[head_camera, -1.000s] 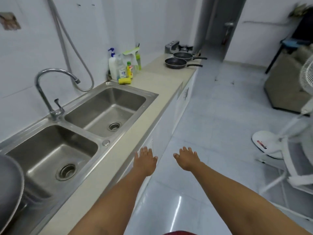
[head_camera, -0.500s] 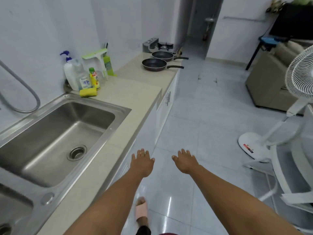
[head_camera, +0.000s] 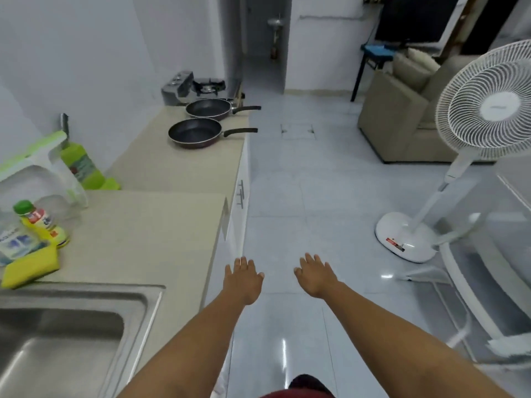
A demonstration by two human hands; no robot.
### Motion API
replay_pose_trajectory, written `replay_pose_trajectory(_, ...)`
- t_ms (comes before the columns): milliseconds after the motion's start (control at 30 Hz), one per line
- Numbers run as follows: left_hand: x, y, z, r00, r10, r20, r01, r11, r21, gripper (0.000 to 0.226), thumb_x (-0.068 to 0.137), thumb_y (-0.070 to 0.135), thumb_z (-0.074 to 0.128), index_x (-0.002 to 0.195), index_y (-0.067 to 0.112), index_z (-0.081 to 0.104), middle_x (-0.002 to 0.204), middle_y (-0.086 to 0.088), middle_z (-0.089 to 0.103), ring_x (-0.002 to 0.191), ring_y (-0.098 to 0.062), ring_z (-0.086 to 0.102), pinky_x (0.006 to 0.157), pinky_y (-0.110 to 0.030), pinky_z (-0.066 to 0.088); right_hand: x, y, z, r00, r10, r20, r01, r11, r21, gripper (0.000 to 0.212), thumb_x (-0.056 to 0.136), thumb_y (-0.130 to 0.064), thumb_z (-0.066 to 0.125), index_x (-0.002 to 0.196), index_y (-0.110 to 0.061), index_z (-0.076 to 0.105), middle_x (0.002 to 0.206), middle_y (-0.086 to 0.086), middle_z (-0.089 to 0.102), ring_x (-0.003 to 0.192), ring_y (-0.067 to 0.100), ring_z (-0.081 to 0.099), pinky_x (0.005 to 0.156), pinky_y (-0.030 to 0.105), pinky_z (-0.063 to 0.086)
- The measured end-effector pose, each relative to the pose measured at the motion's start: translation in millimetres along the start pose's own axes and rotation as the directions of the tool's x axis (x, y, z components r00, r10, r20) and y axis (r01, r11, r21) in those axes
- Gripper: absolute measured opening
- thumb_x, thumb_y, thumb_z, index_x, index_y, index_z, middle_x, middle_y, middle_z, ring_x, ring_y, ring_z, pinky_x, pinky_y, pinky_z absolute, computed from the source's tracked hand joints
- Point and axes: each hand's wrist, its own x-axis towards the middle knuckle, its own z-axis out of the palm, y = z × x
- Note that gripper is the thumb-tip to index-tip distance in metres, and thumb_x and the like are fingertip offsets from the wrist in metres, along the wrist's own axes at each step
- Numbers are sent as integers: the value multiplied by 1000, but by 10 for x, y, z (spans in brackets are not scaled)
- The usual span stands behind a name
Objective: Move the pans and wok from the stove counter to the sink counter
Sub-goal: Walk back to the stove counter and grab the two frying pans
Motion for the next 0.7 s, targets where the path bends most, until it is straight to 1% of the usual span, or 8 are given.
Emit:
replay_pose_trajectory(100,564,148,-202,997,70,13,-70,997,19,62,107,39,13,158,6,3,166,-14,-3,153,-27,-3,122,-46,-1,395,286,-184,995,95,18,-95,995,10,59,106,-37,18,156,-5,17,167,10,6,153,30,5,122,49,10)
replay_pose_trajectory(167,939,270,-350,995,99,15,-100,995,15,62,107,39,14,158,6,5,166,-14,-2,153,-27,-2,122,-46,0,687,445,-348,991,125,38,-125,992,18,60,106,-37,18,156,-5,17,167,10,6,153,30,4,122,49,10)
replay_pose_trajectory(300,1787,464,-725,993,114,21,-114,993,4,62,107,39,14,158,6,5,166,-15,-2,153,-28,-2,122,-47,0,1467,721,-816,987,155,37,-156,988,9,61,105,-38,18,156,-5,16,166,11,5,152,31,3,121,49,10)
replay_pose_trajectory(467,2803,685,-1342,997,70,8,-70,997,-42,62,107,39,14,159,6,5,166,-15,-3,153,-28,-3,122,-47,0,2479,980,-1612,990,139,0,-139,990,6,61,105,-38,18,156,-5,18,166,11,6,152,30,6,121,49,12)
replay_pose_trajectory(533,3184,760,-1578,997,66,-29,-67,996,-58,61,107,39,15,159,6,7,166,-15,0,153,-27,0,122,-46,1,2877,1081,-1911,990,140,-19,-140,990,-11,61,105,-38,19,156,-5,19,166,11,7,152,31,7,121,49,13)
replay_pose_trajectory(633,3654,772,-1877,995,52,-81,-61,992,-107,61,107,39,17,158,7,10,166,-14,3,153,-27,2,122,-46,2,3430,1082,-2238,992,122,5,-122,992,-34,61,105,-38,19,156,-4,17,166,11,6,152,31,5,122,50,12)
replay_pose_trajectory(700,3948,704,-2043,996,28,-89,-41,989,-139,61,107,40,17,158,7,11,166,-14,3,153,-27,2,122,-46,3,3788,959,-2378,996,81,29,-80,996,-34,61,105,-39,20,156,-5,18,166,11,7,152,31,6,122,50,12)
